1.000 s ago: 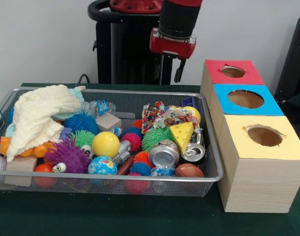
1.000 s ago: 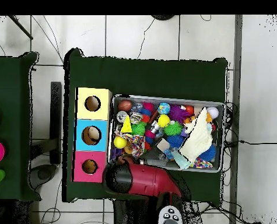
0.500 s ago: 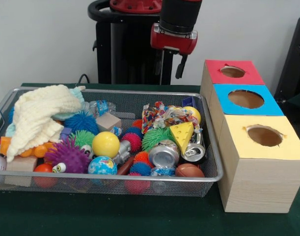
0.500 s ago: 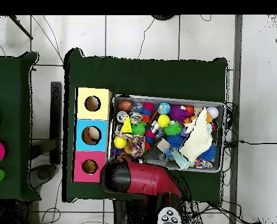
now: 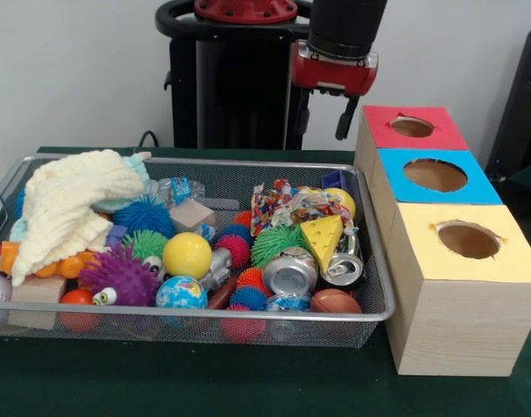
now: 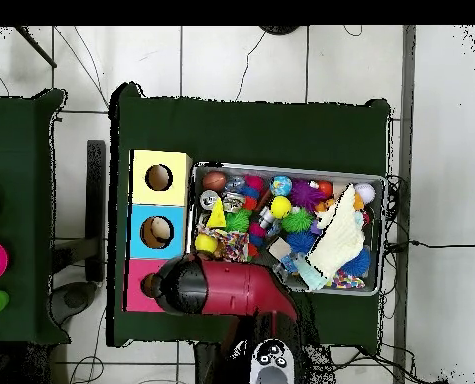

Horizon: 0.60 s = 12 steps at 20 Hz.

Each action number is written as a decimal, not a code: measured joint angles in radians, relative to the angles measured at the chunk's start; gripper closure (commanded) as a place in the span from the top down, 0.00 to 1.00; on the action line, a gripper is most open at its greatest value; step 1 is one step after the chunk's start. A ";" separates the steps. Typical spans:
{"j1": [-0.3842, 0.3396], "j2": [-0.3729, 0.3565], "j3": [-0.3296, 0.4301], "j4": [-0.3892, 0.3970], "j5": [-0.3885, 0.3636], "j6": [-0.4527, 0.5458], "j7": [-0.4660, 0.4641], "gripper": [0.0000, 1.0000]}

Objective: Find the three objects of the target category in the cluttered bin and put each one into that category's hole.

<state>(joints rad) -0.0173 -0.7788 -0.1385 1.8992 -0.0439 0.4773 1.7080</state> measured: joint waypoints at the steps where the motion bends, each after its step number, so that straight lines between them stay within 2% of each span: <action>1: 0.000 0.005 0.003 -0.010 0.000 0.000 0.000 1.00; 12: 0.000 0.084 0.028 -0.089 0.000 -0.001 0.000 1.00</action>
<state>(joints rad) -0.0171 -0.6946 -0.1105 1.8103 -0.0439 0.4767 1.7080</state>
